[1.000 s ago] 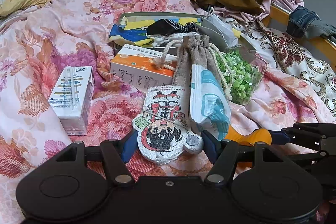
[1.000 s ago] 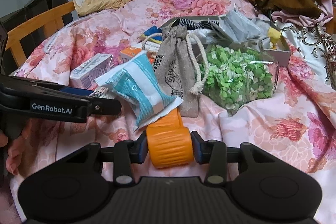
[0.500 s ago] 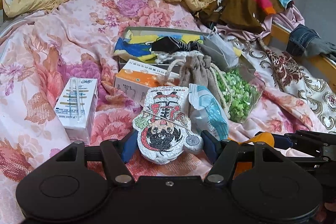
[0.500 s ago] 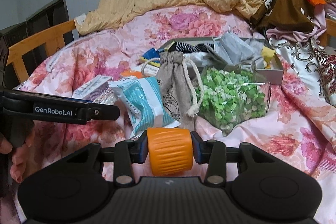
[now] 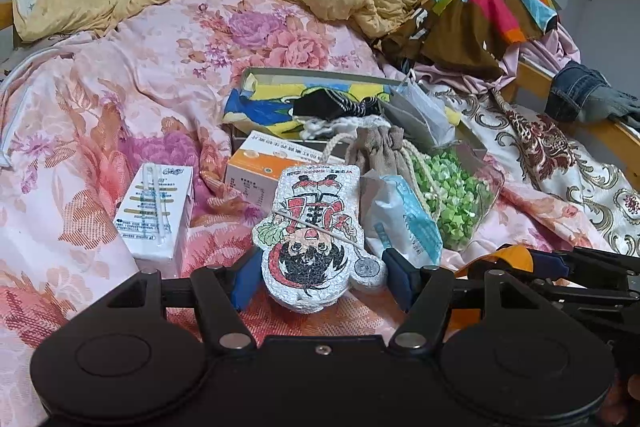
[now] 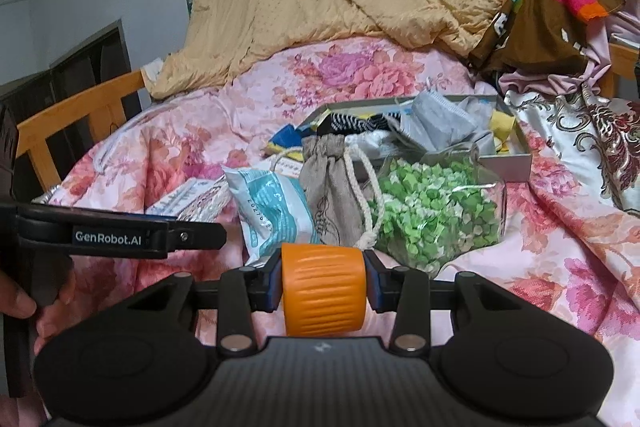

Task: Organize soft objects
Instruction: 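Lift and carry the orange cup and cartoon pad with both grippers to the frog tray, then lower the orange cup and cartoon pad into the tray and open both grippers, then move both grippers back toward the linen pouch and blue-white packet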

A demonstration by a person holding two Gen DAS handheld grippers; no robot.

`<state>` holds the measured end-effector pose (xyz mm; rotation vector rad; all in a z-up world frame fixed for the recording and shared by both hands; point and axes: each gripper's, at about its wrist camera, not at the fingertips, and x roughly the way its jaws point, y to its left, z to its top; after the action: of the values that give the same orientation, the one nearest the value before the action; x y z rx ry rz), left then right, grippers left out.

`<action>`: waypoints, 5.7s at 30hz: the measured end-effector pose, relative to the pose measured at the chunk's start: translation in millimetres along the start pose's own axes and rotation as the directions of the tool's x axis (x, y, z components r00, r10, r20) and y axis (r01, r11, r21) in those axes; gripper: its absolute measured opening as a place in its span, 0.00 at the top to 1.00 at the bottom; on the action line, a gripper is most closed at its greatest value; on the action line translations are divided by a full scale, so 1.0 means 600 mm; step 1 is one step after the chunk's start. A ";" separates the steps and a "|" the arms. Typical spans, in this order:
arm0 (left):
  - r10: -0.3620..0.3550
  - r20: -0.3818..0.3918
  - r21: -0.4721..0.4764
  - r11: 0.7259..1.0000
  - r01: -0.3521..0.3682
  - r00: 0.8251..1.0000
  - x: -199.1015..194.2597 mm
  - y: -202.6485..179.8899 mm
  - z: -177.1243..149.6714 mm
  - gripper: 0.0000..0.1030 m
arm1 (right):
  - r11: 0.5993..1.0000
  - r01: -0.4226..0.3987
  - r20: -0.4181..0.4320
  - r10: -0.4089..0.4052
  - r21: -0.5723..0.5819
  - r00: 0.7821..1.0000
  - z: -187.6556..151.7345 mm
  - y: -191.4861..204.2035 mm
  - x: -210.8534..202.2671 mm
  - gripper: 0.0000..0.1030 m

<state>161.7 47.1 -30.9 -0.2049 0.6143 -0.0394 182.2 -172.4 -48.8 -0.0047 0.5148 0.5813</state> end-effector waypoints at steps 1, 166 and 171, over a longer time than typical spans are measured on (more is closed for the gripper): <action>0.000 0.003 0.000 1.000 0.000 1.000 -0.002 0.000 0.000 0.35 | 1.000 0.003 0.008 -0.003 0.000 1.000 0.001 0.000 -0.002 0.58; 0.029 -0.029 0.011 1.000 -0.028 0.999 -0.065 -0.026 -0.025 0.01 | 0.984 0.176 -0.091 -0.177 -0.016 0.980 -0.017 -0.025 -0.053 0.00; 0.018 -0.034 0.009 1.000 -0.018 0.999 -0.059 -0.029 -0.025 0.01 | 0.983 0.181 -0.101 -0.182 -0.021 0.978 -0.020 -0.026 -0.046 0.00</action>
<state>124.5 31.0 -19.2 -0.1909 0.6495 -0.0282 165.4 -201.7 -48.6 -0.0921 0.6045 0.4060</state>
